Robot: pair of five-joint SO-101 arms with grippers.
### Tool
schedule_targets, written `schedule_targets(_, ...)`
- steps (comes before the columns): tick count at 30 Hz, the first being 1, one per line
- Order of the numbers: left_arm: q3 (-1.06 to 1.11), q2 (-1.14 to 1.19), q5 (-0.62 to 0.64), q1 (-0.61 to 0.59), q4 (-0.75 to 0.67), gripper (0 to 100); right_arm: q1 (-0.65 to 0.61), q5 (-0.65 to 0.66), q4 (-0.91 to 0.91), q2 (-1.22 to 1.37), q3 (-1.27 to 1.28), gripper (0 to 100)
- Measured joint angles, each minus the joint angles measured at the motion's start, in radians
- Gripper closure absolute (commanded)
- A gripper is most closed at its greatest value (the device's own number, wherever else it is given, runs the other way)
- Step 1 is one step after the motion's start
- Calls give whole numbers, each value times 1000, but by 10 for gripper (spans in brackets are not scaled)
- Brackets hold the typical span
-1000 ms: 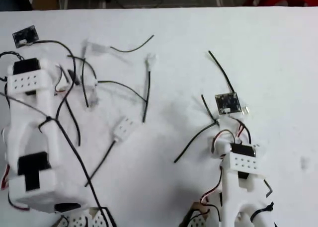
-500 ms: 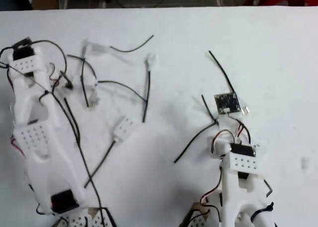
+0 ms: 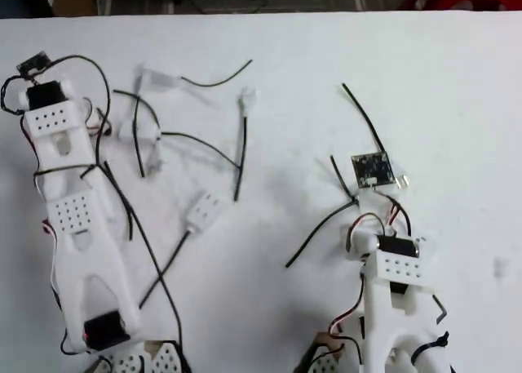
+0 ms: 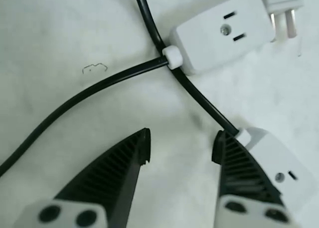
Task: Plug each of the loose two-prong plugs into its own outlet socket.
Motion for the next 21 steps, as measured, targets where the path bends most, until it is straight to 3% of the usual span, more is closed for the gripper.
schedule_targets(5, 29, -6, -12, 2, 3, 869, 0, 0, 0, 0, 0, 786)
schedule_targets(11, 170, -86, -75, 0, 0, 745, 0, 0, 0, 0, 0, 786)
schedule_targets(19, 342, -176, -86, -3, 0, 763, 2, 0, 0, 0, 0, 786)
schedule_targets(21, 345, -181, -86, -3, 0, 806, 2, 0, 0, 0, 0, 786)
